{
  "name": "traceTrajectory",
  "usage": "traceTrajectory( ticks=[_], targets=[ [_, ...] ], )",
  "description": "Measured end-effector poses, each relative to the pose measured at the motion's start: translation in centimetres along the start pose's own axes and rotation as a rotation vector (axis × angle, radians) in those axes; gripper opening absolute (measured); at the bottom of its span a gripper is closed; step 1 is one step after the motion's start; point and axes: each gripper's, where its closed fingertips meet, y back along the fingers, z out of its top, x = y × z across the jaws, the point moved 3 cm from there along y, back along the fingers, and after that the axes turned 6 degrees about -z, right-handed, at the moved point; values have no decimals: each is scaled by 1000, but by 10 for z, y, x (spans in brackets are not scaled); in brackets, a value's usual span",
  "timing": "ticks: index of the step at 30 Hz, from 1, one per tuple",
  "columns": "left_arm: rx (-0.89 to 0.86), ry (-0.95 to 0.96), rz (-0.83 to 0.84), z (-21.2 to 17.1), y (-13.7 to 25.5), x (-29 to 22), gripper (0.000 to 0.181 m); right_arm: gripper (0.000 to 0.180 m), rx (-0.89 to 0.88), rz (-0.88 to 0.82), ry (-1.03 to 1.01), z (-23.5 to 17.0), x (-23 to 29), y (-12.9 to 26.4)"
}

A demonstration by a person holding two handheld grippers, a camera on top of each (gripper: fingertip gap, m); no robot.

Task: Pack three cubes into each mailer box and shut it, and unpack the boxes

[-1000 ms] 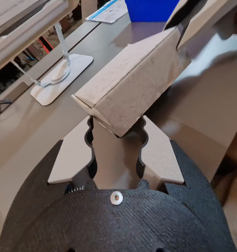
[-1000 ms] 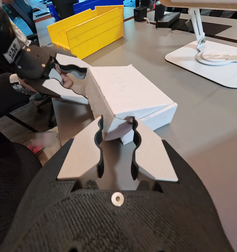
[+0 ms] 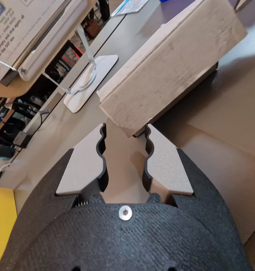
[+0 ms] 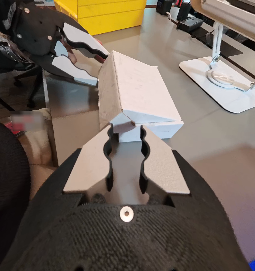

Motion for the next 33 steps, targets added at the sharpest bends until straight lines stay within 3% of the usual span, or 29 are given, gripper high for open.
traceTrajectory(
  ticks=[7, 19, 29, 33],
  targets=[
    [85, 64, -29, -11, -6, 4, 55, 40, -49, 69, -40, 4, 5, 2],
    [38, 55, -15, -2, -4, 0, 29, 35, -15, 94, -17, 3, 17, -3],
    [-172, 124, -13, 21, 14, 7, 35, 36, -23, 121, -73, 4, 19, -4],
    [-105, 98, -34, 12, 9, 2, 40, 36, -62, 121, -129, 9, 16, -3]
  ],
)
